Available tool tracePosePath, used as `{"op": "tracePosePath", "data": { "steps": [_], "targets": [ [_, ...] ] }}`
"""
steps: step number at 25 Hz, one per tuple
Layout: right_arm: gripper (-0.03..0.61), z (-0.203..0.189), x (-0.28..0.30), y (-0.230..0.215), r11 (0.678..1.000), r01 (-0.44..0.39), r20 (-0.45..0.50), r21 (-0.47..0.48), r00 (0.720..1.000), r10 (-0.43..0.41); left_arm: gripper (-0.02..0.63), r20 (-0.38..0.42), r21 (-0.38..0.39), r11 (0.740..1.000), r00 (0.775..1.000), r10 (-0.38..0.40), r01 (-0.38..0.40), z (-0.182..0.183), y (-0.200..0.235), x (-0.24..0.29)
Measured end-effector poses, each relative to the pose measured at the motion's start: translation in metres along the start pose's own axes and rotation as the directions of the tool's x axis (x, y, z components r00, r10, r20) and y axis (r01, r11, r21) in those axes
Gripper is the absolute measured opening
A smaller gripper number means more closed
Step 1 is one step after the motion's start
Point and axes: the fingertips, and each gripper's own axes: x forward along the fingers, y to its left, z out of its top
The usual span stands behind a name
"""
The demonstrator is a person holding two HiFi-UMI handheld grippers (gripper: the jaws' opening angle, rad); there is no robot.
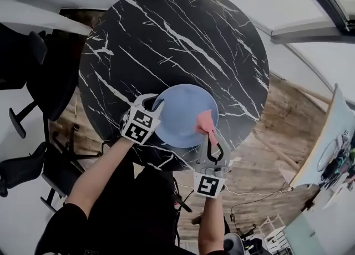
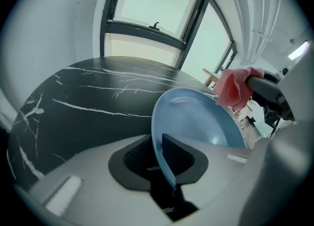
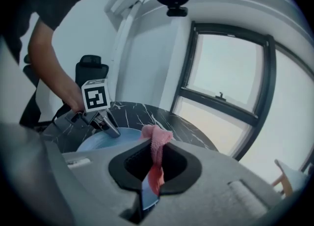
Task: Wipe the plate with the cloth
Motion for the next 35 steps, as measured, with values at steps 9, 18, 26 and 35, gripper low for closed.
{"op": "tracePosePath", "data": {
  "steps": [9, 18, 26, 35],
  "targets": [
    [0.018, -0.031, 0.054, 0.054, 0.763, -0.183, -0.1, -0.619, 0.983, 0.155, 0.049, 0.037, -0.083, 0.996, 0.999, -0.039, 0.042, 0.005, -0.003, 0.001],
    [0.017, -0.075, 0.086, 0.105, 0.531, -0.406, -0.344, -0.744, 0.914, 0.216, 0.035, 0.055, -0.12, 0.99, 0.996, -0.066, 0.073, 0.006, -0.002, -0.002],
    [0.017, -0.067, 0.115, 0.08, 0.655, -0.386, -0.4, -0.649, 0.906, 0.138, 0.034, 0.057, -0.075, 0.996, 0.997, -0.052, 0.056, 0.003, -0.001, 0.0],
    [0.015, -0.079, 0.13, 0.029, 0.759, -0.287, -0.466, -0.584, 0.884, -0.025, 0.032, 0.062, -0.063, 0.997, 0.997, -0.048, 0.052, 0.004, -0.001, -0.001]
  ]
}}
